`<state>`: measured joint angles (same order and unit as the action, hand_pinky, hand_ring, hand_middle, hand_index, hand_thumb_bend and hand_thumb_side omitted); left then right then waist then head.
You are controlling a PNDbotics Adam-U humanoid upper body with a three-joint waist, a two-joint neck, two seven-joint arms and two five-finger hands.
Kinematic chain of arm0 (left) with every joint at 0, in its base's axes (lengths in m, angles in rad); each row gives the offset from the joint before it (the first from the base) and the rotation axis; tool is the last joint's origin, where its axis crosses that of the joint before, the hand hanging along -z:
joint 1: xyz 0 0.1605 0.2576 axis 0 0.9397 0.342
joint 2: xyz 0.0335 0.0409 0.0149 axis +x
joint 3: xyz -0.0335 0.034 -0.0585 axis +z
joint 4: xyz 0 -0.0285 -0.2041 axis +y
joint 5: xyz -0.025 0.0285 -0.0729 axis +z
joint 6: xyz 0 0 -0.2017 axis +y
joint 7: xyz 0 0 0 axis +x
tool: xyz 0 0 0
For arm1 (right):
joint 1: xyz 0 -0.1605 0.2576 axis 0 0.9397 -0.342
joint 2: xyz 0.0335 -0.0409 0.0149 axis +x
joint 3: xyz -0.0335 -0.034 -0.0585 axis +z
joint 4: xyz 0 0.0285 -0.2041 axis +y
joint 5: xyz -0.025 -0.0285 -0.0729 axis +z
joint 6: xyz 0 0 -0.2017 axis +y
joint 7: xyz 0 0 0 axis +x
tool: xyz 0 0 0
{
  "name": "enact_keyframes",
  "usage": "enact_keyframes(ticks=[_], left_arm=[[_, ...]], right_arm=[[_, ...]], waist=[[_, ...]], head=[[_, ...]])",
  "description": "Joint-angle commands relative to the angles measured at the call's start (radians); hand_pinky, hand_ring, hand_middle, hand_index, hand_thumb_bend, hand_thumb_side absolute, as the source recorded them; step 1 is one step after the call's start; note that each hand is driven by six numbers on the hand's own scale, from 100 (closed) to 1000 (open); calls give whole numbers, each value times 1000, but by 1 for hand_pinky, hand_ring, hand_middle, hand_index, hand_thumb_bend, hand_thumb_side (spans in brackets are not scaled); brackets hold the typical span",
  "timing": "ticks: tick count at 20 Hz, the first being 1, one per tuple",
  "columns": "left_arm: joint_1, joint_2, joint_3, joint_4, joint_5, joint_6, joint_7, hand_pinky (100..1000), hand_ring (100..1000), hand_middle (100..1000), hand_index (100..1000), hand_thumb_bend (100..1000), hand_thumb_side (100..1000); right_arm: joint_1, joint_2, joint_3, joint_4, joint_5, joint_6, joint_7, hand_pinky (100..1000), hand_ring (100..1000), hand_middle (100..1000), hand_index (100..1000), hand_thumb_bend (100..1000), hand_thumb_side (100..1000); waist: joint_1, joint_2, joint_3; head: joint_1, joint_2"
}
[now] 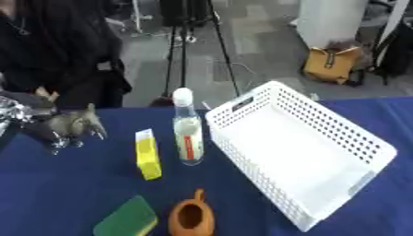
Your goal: Pick up objects on the table and place them in the box.
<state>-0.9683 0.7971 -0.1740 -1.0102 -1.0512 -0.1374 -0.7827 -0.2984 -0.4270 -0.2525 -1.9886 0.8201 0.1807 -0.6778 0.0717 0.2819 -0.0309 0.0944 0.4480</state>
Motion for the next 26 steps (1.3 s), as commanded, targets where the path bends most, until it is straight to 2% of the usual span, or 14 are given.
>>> enact_keyframes(ticks=[1,7,16,21,26], left_arm=[[-33,56,21,-27,8,3,-17,843,706,493,597,100,715],[-72,58,29,-41,8,6,-40,842,707,492,595,100,693],[-152,33,34,-52,-14,0,-61,842,707,492,595,100,685],[-248,-24,42,-41,-36,-3,-56,838,682,487,591,100,686],[-308,-74,37,-37,-40,-13,-41,836,682,486,590,100,683]], right_arm=[[-5,-21,-10,-11,4,5,-3,628,650,565,566,100,578],[2,-24,-6,-11,5,4,0,626,649,564,564,100,580],[10,-24,-3,-11,3,2,7,624,647,562,563,100,579],[13,-23,4,-11,0,-2,16,623,647,560,563,100,578],[14,-21,11,-11,-5,-6,26,622,646,559,563,100,578]], waist=[[1,-30,3],[13,-50,6],[21,-61,8],[25,-70,3],[30,-74,-5]], head=[[-2,11],[-1,23],[3,35],[9,36],[15,37]])
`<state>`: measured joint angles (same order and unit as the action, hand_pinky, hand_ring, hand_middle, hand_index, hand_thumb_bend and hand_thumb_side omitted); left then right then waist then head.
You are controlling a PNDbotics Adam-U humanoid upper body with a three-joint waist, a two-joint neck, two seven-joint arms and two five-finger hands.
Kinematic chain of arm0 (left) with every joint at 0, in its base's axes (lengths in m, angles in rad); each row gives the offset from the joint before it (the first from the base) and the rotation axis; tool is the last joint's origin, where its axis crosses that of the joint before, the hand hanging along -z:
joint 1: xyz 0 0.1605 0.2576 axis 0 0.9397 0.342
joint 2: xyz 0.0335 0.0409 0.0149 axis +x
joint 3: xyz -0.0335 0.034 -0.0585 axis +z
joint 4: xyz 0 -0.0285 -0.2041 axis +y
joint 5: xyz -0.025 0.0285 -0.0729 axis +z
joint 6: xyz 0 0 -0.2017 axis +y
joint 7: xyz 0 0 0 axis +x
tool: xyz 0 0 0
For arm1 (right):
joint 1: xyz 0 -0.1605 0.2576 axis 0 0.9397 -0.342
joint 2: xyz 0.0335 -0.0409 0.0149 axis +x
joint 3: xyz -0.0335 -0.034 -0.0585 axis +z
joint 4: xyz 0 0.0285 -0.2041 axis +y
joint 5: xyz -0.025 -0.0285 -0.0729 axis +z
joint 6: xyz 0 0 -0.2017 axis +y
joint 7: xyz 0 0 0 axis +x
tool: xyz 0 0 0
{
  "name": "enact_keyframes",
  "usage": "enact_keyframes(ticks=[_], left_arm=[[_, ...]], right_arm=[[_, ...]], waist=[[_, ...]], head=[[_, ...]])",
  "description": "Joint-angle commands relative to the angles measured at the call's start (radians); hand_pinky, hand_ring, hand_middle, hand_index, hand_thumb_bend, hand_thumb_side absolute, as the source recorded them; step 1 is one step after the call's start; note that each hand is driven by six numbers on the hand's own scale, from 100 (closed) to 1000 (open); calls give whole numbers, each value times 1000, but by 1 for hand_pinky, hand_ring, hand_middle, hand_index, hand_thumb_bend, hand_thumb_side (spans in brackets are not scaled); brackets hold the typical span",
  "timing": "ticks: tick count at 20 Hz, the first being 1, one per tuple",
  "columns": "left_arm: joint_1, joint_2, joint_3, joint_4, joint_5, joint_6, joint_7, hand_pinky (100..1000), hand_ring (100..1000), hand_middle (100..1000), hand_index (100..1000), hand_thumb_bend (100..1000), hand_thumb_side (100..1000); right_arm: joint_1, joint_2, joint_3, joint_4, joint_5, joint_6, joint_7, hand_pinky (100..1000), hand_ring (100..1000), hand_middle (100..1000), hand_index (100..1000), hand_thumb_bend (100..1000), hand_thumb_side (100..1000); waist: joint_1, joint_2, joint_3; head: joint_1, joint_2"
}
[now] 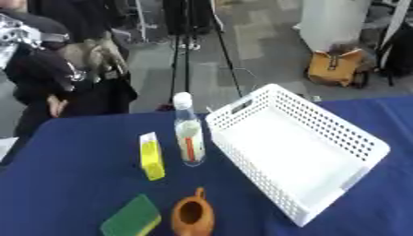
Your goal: Pick up objects on the table and place them in the box.
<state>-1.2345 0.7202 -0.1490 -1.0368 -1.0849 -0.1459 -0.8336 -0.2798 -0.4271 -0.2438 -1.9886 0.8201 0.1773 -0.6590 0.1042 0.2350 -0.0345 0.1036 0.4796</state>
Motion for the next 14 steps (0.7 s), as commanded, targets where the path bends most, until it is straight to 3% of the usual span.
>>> enact_keyframes(ticks=[1,14], left_arm=[[-52,-8,11,-12,-6,-7,13,835,682,485,590,100,680],[-132,-155,-20,-23,-30,-16,57,824,684,485,589,100,661]], right_arm=[[-4,-20,4,-11,-6,-4,9,621,645,559,563,100,577],[-16,-7,29,-11,-22,-25,38,617,642,555,562,100,575]], waist=[[-1,-27,-3],[18,-25,-48]], head=[[7,6],[31,-7]])
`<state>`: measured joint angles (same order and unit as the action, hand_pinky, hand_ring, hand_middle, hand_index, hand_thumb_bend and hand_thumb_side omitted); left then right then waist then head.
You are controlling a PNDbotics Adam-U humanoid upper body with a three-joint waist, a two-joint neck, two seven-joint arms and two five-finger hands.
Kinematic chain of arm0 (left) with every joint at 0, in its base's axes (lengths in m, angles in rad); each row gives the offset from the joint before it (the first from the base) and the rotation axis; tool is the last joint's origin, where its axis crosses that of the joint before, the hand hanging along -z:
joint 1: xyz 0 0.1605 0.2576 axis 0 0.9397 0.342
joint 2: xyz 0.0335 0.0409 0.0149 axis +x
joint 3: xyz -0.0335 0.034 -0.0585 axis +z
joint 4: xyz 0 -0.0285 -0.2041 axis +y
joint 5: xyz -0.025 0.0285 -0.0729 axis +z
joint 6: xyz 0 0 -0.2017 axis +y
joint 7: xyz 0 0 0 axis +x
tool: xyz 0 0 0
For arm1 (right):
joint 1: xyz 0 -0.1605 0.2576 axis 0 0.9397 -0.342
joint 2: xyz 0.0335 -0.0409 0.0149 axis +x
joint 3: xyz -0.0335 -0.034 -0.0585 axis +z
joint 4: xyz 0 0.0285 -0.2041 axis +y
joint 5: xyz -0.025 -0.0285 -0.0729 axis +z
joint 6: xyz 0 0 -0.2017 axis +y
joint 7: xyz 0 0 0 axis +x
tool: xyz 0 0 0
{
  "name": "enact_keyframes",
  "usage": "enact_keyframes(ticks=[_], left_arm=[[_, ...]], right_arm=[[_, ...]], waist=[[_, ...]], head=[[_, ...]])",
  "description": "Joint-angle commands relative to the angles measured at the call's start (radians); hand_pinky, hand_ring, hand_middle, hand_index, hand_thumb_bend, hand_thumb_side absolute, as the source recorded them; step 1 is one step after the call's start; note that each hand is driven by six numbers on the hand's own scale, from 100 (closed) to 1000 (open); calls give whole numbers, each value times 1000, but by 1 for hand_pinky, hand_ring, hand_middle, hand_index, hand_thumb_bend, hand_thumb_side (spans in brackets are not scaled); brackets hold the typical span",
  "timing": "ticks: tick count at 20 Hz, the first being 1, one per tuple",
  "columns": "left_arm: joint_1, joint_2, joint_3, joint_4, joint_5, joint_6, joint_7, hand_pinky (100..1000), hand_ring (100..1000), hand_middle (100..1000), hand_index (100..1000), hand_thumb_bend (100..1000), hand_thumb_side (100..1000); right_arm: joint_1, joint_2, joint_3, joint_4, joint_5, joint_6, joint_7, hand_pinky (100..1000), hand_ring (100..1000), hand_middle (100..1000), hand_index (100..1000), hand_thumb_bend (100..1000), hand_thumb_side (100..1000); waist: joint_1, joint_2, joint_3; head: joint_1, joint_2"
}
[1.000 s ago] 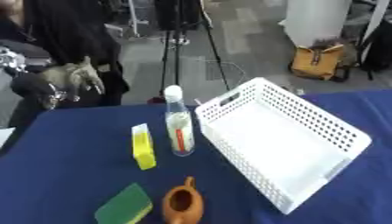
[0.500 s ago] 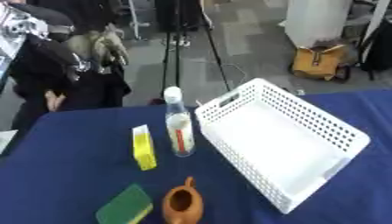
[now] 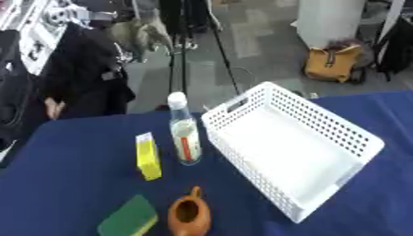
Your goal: Pick up objects on the table and place them in the box.
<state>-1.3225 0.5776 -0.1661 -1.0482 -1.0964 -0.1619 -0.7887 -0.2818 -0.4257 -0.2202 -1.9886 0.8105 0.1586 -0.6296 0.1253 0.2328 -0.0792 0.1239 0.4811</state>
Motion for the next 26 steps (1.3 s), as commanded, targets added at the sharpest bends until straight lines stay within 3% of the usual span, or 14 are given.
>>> enact_keyframes(ticks=[1,11,26], left_arm=[[-50,-24,-5,-5,-30,1,16,823,684,485,589,100,659],[-86,-105,4,53,-109,17,75,817,682,485,589,100,650],[-74,-199,-3,131,-213,56,208,804,675,482,588,100,646]], right_arm=[[-16,-7,8,-11,-14,-9,11,616,641,554,561,100,575],[-41,3,27,-11,-27,-25,34,613,639,552,561,100,578],[-105,25,57,-11,-49,-56,56,613,638,551,561,100,576]], waist=[[-1,-22,-9],[18,-15,-49],[36,16,-147]], head=[[13,-10],[29,-20],[92,-69]])
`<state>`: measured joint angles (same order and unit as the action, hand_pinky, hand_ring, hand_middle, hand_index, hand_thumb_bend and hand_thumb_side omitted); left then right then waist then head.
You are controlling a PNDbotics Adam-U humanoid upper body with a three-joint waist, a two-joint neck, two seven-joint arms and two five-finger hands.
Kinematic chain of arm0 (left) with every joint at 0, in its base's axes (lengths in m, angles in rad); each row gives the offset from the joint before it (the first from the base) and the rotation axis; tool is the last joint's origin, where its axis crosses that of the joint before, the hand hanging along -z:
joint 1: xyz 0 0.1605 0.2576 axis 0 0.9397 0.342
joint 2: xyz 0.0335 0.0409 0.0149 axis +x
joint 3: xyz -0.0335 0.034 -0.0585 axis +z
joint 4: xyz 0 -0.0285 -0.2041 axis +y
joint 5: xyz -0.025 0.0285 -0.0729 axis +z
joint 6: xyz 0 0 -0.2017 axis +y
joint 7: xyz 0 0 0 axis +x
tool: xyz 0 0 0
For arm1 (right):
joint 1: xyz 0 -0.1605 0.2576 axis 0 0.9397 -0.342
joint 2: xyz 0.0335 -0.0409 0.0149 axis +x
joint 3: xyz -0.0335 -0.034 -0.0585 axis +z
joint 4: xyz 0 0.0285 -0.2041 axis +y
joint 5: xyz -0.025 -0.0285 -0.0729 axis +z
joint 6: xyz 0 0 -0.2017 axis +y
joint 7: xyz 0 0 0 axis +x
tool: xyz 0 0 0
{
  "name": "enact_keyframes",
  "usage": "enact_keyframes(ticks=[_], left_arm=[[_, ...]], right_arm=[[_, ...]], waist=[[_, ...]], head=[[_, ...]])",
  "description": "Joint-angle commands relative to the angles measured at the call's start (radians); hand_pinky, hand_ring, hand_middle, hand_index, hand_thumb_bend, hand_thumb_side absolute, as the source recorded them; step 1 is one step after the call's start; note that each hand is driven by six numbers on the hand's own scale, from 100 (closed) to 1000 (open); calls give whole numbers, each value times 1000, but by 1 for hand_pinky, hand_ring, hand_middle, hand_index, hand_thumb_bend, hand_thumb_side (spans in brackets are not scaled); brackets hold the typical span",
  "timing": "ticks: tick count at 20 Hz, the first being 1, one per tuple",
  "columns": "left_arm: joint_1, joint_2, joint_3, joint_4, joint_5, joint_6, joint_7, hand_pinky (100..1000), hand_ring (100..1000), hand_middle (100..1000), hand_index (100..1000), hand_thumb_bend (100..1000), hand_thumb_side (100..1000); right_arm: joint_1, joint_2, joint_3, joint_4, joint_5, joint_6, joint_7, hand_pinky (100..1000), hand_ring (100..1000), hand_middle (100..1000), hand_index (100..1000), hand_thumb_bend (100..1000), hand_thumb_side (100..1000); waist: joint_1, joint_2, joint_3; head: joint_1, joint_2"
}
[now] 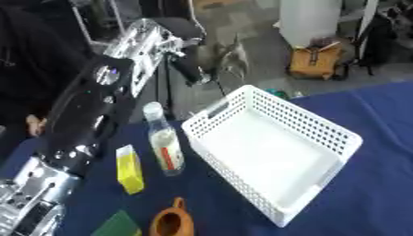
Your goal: Pick up objects on the table and place them in the box.
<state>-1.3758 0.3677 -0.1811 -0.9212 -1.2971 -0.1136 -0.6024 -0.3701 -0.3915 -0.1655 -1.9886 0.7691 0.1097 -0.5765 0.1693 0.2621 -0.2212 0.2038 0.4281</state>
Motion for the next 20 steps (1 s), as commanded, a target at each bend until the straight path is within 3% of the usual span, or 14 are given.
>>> enact_keyframes(ticks=[1,13,20], left_arm=[[-17,7,11,12,-18,12,28,804,675,482,588,100,645],[24,-48,8,89,-28,54,107,802,676,484,590,100,652],[32,-70,3,110,-7,56,134,823,696,520,643,100,700]], right_arm=[[-20,-9,3,-11,-9,-8,4,613,637,551,561,100,576],[-47,1,7,-11,-16,-15,10,612,636,549,561,100,575],[-54,4,8,-11,-19,-16,15,612,635,548,561,100,574]], waist=[[-7,-10,-12],[0,18,-49],[4,27,-58]], head=[[16,-19],[20,-34],[26,-39]])
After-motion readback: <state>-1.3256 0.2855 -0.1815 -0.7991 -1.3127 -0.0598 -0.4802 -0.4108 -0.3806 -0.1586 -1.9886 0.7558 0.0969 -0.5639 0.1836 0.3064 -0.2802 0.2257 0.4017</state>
